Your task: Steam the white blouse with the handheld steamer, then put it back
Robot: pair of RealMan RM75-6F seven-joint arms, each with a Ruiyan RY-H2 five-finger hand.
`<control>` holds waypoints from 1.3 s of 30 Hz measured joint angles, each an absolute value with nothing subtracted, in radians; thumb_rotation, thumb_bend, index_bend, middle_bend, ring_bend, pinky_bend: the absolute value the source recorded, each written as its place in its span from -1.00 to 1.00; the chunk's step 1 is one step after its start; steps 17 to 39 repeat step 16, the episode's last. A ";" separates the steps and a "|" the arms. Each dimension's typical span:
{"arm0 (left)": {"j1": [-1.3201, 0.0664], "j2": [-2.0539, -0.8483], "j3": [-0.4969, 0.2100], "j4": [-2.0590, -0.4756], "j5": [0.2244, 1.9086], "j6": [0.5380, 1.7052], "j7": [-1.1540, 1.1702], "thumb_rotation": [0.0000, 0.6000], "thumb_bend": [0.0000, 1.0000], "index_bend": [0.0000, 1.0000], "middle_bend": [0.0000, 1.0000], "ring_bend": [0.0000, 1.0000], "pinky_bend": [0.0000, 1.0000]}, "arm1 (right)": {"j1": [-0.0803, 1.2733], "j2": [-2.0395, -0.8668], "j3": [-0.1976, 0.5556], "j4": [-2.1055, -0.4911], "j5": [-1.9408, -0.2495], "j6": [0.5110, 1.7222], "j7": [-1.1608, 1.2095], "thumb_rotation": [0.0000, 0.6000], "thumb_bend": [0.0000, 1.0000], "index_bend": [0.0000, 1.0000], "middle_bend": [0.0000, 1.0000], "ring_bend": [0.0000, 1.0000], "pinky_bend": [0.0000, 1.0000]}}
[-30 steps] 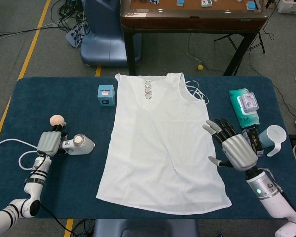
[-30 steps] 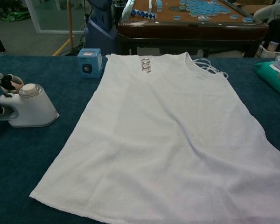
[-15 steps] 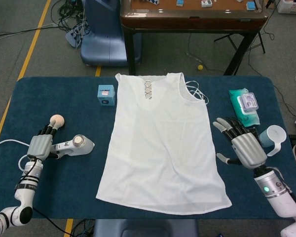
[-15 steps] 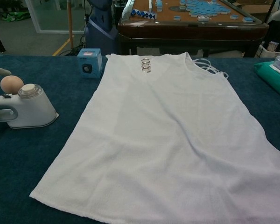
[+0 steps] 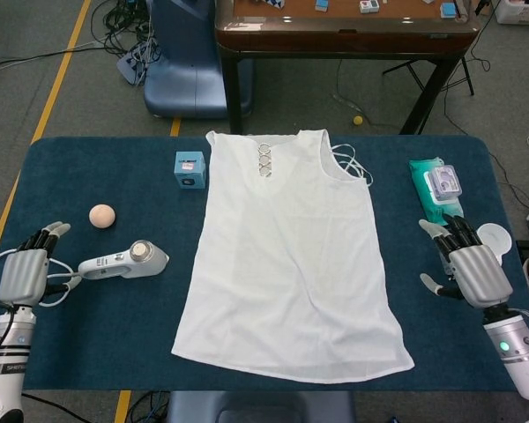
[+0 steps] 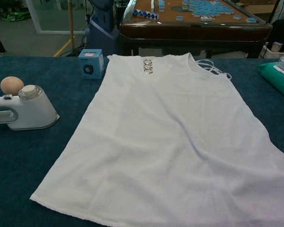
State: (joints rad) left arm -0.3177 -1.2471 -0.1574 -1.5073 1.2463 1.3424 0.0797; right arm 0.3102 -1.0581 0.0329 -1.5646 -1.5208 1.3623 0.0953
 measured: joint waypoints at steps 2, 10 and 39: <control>-0.290 -1.223 -0.146 -1.549 1.260 1.381 0.092 1.00 -1.00 -0.59 -0.62 -0.65 -0.51 | 0.291 -1.054 0.029 -1.566 -1.519 1.382 0.083 1.00 -0.43 -0.88 -0.57 -0.87 -0.93; -0.171 -1.171 -0.091 -1.704 1.310 1.540 0.198 1.00 -1.00 -0.57 -0.60 -0.64 -0.52 | 0.190 -1.028 0.004 -1.612 -1.497 1.463 0.015 1.00 -0.43 -0.84 -0.56 -0.87 -0.93; -0.112 -1.161 -0.058 -1.758 1.348 1.609 0.270 1.00 -1.00 -0.57 -0.60 -0.64 -0.52 | 0.131 -1.026 -0.010 -1.632 -1.498 1.513 0.007 1.00 -0.43 -0.83 -0.56 -0.87 -0.93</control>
